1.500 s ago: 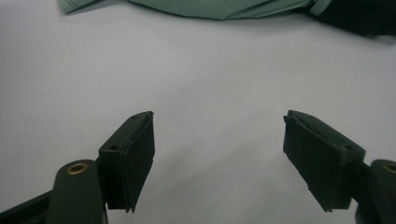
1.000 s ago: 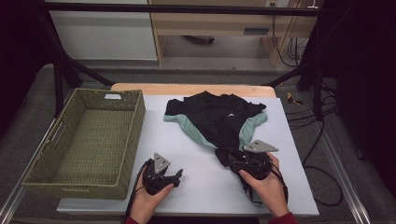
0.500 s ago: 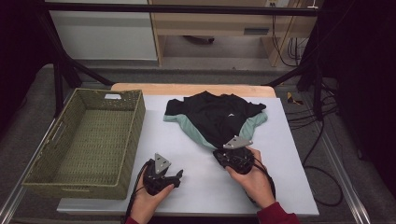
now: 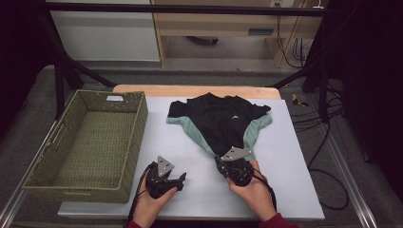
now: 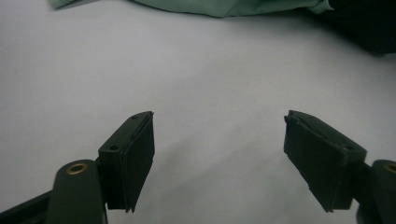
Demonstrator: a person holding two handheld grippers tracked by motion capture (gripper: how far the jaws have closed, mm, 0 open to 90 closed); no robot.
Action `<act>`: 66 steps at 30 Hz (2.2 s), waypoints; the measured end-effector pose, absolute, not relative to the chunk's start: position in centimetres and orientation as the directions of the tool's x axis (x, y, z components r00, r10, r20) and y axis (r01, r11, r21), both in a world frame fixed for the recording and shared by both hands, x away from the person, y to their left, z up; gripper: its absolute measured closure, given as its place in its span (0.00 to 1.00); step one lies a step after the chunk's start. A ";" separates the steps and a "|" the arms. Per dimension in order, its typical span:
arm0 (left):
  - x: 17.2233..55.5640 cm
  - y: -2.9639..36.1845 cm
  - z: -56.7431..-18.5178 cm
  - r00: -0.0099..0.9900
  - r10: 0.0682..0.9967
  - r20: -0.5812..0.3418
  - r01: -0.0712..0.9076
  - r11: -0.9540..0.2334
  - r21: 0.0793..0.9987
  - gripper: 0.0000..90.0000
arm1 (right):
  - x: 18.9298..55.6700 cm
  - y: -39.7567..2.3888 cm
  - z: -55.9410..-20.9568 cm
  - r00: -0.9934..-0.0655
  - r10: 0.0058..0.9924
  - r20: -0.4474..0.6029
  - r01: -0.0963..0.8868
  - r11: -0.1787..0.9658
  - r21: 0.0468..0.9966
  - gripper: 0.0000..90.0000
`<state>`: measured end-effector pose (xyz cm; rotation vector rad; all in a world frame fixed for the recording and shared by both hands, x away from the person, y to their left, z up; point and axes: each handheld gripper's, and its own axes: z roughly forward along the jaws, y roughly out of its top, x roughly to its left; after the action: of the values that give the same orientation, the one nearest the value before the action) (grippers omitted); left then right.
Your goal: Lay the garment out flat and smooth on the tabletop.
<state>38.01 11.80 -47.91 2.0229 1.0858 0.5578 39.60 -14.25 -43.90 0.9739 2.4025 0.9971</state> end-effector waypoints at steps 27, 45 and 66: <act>38.0 12.2 -47.6 0.528 0.849 0.023 0.498 -0.332 0.801 0.28 | 34.9 -11.9 -47.5 -0.811 0.584 0.033 0.443 0.576 0.687 0.96; 39.2 8.7 -43.8 0.593 0.805 0.026 0.449 -0.357 0.819 0.33 | 34.3 -14.4 -45.2 -0.763 0.646 -0.017 0.410 0.504 0.760 0.55; 40.7 6.5 -47.7 0.700 0.713 -0.042 0.516 -0.464 0.720 0.78 | 36.0 -25.8 -45.3 -0.500 0.866 -0.018 0.499 0.305 0.811 0.51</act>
<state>40.65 6.55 -47.66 2.1698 0.9328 0.3430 36.01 -25.75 -45.27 1.2117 2.1208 1.0728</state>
